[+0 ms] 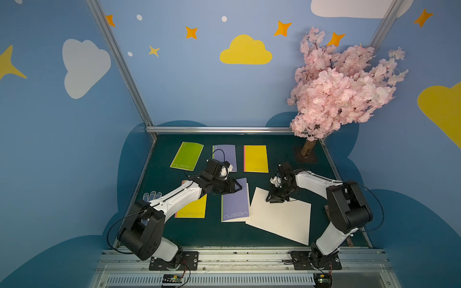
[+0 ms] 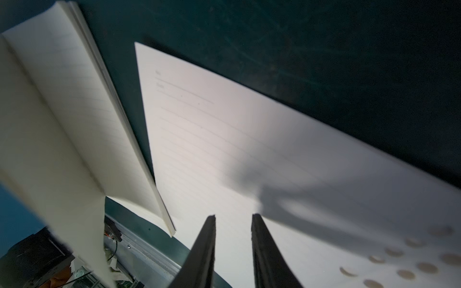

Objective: Close the notebook
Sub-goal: Close the notebook at the center of the board, then move the notebook to the center of the board.

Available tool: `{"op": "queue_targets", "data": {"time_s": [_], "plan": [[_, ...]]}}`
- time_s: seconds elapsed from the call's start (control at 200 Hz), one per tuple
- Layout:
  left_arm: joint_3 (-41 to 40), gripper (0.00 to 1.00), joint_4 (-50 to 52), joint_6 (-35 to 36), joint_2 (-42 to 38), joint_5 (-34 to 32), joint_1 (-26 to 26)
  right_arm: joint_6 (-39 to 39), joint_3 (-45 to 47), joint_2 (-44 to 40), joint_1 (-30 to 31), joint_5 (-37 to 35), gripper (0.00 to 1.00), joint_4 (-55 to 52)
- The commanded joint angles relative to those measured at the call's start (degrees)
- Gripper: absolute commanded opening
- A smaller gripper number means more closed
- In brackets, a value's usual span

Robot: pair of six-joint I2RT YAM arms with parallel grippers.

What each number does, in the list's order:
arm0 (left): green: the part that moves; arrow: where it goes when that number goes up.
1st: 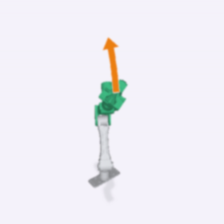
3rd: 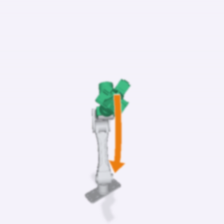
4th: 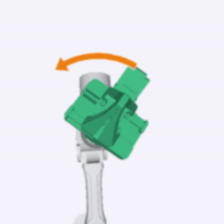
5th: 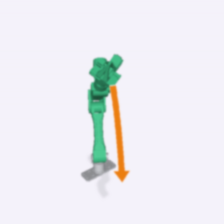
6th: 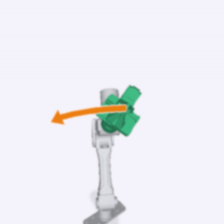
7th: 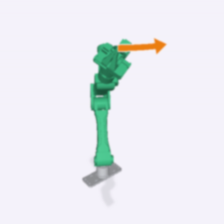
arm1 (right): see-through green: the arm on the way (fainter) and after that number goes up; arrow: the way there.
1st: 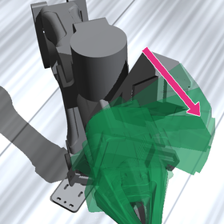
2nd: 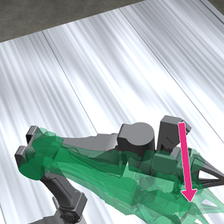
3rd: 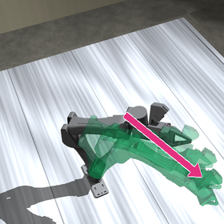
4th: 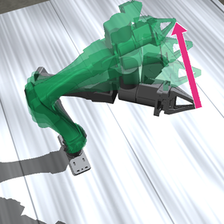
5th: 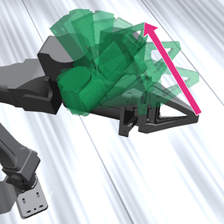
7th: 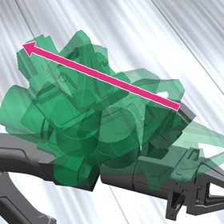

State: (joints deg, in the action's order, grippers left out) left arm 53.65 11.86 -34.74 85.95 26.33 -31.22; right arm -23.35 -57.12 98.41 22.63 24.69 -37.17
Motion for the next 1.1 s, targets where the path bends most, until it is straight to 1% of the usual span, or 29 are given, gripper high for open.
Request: {"op": "queue_targets", "data": {"time_s": [0.0,0.13,0.23,0.245,0.305,0.611,0.781,1.036,1.096], "plan": [[2.18,0.46,-0.52,0.41,2.41,-2.90,-1.90,0.00,-1.32,-2.15,-0.31,-0.17,0.28,-1.33],[4.31,0.47,2.11,0.88,5.52,-7.94,-4.50,0.22,-1.26,-2.33,-0.65,-0.19,0.28,-1.51],[6.37,0.50,4.67,0.57,7.54,-12.54,-6.87,0.34,-1.13,-2.39,-0.84,-0.21,0.28,-1.59],[6.61,0.50,5.13,0.48,7.84,-14.57,-7.19,0.37,-1.12,-2.38,-0.91,-0.20,0.28,-1.59],[7.92,0.52,6.77,-0.10,9.09,-17.84,-8.49,0.53,-1.06,-2.43,-1.01,-0.11,0.29,-1.61],[12.51,0.62,13.67,-5.85,14.38,-29.25,-13.69,0.76,-0.19,-3.30,-1.36,-0.18,0.28,-1.48],[15.97,0.66,18.14,-6.59,18.40,-33.12,-16.52,0.84,0.51,-3.92,-1.59,-0.25,0.29,-1.46],[18.73,0.69,20.34,-6.25,22.11,-32.87,-17.50,0.68,0.71,-3.71,-1.80,-0.38,0.29,-1.42],[19.58,0.73,21.40,-5.90,23.03,-33.22,-17.68,0.68,0.70,-3.58,-1.86,-0.34,0.29,-1.38]]}}
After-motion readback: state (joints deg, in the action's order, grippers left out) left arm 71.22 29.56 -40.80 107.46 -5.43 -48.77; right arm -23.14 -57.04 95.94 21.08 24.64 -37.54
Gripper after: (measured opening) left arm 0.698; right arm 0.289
